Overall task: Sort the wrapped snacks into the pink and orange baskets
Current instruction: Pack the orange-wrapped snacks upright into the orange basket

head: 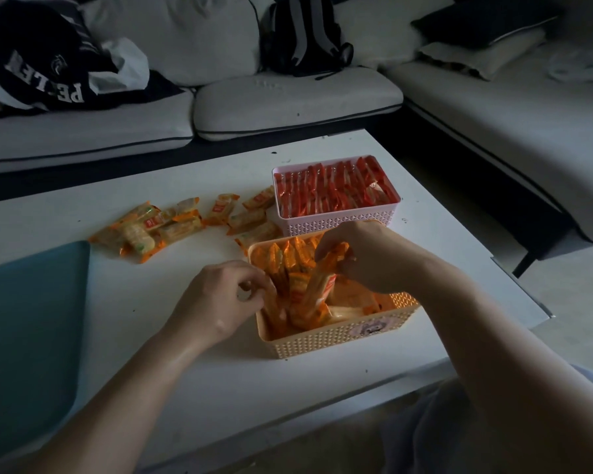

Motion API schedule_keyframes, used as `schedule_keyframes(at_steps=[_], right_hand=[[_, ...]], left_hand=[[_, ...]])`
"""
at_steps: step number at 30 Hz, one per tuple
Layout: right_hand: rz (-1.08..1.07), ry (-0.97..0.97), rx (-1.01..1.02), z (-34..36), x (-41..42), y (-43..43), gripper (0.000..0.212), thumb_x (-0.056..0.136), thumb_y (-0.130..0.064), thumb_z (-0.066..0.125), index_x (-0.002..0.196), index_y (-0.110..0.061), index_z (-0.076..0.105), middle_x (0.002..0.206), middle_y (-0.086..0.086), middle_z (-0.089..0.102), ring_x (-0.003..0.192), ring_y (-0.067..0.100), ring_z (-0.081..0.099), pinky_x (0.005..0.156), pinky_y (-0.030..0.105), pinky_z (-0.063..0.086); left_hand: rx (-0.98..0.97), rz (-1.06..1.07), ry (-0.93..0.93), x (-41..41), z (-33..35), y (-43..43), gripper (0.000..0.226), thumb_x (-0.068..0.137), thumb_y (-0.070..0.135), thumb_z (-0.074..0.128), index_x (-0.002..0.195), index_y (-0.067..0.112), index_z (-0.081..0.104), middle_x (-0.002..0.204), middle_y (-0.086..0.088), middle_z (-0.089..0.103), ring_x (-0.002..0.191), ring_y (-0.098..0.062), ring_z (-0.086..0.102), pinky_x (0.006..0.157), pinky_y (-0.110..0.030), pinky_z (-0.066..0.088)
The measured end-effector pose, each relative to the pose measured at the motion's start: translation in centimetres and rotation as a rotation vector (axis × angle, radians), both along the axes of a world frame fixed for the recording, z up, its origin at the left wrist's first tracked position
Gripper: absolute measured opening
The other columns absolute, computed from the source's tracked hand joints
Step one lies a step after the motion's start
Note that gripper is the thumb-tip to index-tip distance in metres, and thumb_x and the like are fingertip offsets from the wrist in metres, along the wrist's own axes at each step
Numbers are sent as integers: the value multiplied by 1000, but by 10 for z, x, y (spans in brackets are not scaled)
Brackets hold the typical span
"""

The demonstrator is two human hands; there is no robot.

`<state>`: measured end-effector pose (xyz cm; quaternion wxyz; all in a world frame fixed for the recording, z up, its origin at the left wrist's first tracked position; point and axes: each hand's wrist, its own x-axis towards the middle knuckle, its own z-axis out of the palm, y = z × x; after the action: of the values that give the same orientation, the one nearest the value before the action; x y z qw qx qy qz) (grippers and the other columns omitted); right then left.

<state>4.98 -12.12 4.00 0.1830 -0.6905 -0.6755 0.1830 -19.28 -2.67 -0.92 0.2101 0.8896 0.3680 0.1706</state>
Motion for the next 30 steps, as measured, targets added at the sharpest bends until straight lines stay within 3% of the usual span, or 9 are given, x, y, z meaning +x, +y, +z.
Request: schedule_keyframes(at_steps=[4,8,12,16,19,24,28,30], right_hand=[[-3,-1,2,1,2,0,32,92,-7,70,115,-29,71,116,-9,67,100,13,66,79,27,61],[-2,31,33,5,-2,-2,29,92,-6,70,112,-28,73,110,-14,62,97,9,63,74,18,56],[46,76,45,7,-12,1,32,90,-1,69,105,-28,74,108,-13,64,91,6,62,66,14,53],[59,61,49,-3,-22,7,41,87,9,64,103,-28,74,111,-9,65,89,5,62,66,17,56],[42,-1,71,-7,-29,12,42,87,10,63,106,-26,74,117,-5,64,91,9,63,70,24,61],[39,-91,111,-8,-37,15,41,89,10,62,108,-26,72,122,-5,58,100,13,60,78,28,60],[44,-124,81,-5,-39,16,38,90,7,62,108,-26,72,121,-5,58,101,14,60,82,29,59],[83,-102,86,-5,-42,18,39,89,10,61,108,-21,74,119,-3,61,100,13,62,80,29,60]], left_hand=[[76,7,-4,-4,2,4,10,83,15,79,90,22,78,88,16,68,82,-3,64,72,-30,57],[180,0,27,-1,2,-2,6,84,16,78,89,20,75,89,12,64,80,-11,62,65,-29,53],[180,40,107,5,0,-10,13,87,33,75,92,24,67,93,13,56,83,-11,58,61,-21,42],[149,56,175,10,-2,-13,29,83,42,77,105,26,67,101,13,51,94,-11,54,71,-24,46],[130,80,153,14,-2,-14,27,84,35,76,108,25,68,98,13,51,92,-9,53,72,-23,42],[73,89,127,20,-3,-19,13,89,25,73,101,27,72,100,8,71,86,-9,61,71,-20,45],[182,87,68,18,4,-16,5,87,15,71,88,18,76,88,2,67,75,-14,60,63,-22,47],[231,93,98,19,5,-19,4,86,12,71,85,15,73,84,0,65,68,-12,53,56,-14,37]])
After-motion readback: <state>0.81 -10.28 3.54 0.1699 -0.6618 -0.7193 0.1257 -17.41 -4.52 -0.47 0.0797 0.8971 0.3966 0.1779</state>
